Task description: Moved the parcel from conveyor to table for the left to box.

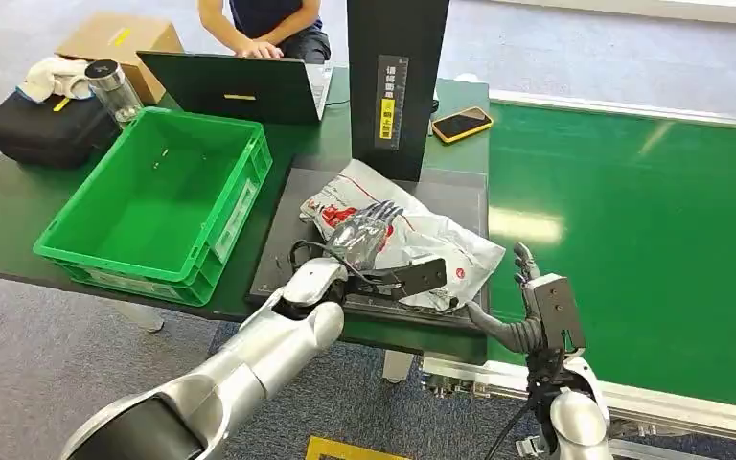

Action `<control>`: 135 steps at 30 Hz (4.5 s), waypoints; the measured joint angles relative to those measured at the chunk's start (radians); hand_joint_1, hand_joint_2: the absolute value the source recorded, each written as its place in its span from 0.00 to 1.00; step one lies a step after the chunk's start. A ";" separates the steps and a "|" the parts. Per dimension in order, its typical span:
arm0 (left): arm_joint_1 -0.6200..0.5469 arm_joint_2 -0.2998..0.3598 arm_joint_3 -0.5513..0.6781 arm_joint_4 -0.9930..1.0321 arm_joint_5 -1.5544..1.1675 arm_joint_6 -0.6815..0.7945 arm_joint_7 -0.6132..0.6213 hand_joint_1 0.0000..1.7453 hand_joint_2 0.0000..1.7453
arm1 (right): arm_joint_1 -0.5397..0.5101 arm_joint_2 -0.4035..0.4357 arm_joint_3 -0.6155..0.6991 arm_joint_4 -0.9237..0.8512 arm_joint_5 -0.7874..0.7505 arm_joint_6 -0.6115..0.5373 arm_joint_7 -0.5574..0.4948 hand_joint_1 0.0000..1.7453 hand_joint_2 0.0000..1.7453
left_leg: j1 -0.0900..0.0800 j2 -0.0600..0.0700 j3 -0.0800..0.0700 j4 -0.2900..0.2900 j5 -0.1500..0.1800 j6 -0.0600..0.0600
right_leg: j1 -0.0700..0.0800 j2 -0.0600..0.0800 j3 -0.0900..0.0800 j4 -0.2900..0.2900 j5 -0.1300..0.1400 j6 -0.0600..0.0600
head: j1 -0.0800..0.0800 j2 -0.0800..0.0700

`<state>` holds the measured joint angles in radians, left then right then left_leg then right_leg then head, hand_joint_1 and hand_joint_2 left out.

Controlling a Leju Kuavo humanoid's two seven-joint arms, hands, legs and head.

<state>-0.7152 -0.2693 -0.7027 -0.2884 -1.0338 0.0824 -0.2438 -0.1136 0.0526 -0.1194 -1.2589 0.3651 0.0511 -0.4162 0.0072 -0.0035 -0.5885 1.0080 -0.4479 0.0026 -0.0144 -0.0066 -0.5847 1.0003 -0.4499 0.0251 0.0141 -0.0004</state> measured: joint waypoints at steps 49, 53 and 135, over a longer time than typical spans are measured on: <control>0.022 0.003 -0.070 0.018 -0.143 -0.252 0.249 1.00 1.00 | 0.030 0.030 -0.016 -0.017 0.022 -0.013 0.003 0.00 1.00 | 0.000 0.000 0.009 -0.001 0.002 0.001 | 0.000 0.000 0.009 0.000 0.002 -0.001 | 0.000 0.000; 0.023 0.003 -0.068 0.018 -0.143 -0.239 0.249 1.00 1.00 | 0.031 0.030 -0.016 -0.021 0.022 -0.012 0.005 0.00 1.00 | 0.000 0.000 0.008 -0.001 0.002 0.000 | 0.000 0.000 0.008 0.000 0.002 -0.001 | 0.000 0.000; -0.073 0.262 0.681 -0.100 -0.509 0.063 0.560 0.20 0.00 | 0.155 0.050 -0.113 -0.182 0.037 0.005 0.015 0.00 1.00 | 0.001 0.001 -0.001 -0.001 0.002 0.000 | 0.001 0.001 -0.001 0.000 0.001 -0.001 | 0.000 0.000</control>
<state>-0.7878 -0.0068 -0.0217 -0.3879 -1.5431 0.1458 0.3159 0.0414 0.1026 -0.2323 -1.4405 0.4021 0.0561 -0.4009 0.0080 -0.0029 -0.5894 1.0070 -0.4463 0.0028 -0.0134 -0.0059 -0.5861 1.0003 -0.4486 0.0239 0.0141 -0.0004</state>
